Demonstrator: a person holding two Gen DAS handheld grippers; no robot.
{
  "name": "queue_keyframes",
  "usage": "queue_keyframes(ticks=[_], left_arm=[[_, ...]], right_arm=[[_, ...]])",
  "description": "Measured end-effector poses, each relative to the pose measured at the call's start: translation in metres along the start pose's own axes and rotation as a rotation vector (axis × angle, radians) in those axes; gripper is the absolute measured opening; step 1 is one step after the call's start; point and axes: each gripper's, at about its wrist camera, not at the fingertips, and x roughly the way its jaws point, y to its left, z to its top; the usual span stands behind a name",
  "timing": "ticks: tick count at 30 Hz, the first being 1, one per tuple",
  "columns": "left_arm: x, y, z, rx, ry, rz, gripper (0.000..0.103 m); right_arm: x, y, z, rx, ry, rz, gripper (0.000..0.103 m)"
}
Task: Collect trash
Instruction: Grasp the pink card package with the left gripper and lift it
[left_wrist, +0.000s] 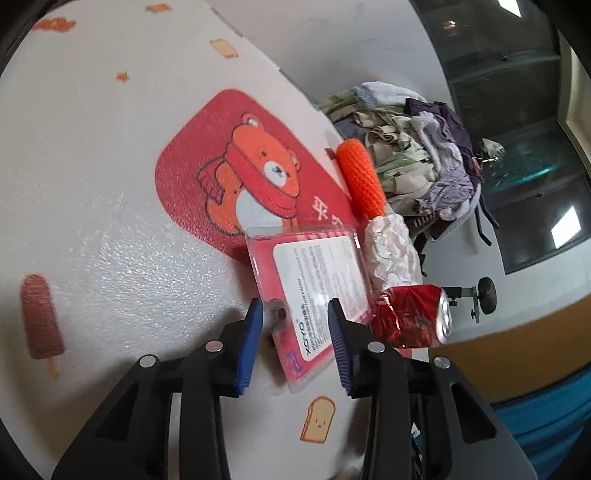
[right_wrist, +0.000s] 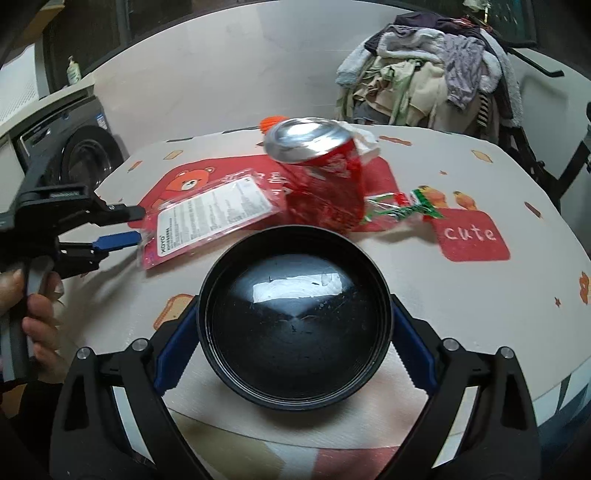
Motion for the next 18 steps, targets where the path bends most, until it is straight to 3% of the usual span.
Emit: queue_keyframes(ticks=[7, 18], left_arm=[[0.015, -0.004, -0.002, 0.038, -0.019, 0.063, 0.018], [0.017, -0.007, 0.002, 0.104, -0.022, 0.066, 0.014]], right_arm=[[-0.002, -0.012, -0.007, 0.030, 0.001, 0.006, 0.093], [0.002, -0.008, -0.014, 0.034, 0.010, 0.021, 0.093]])
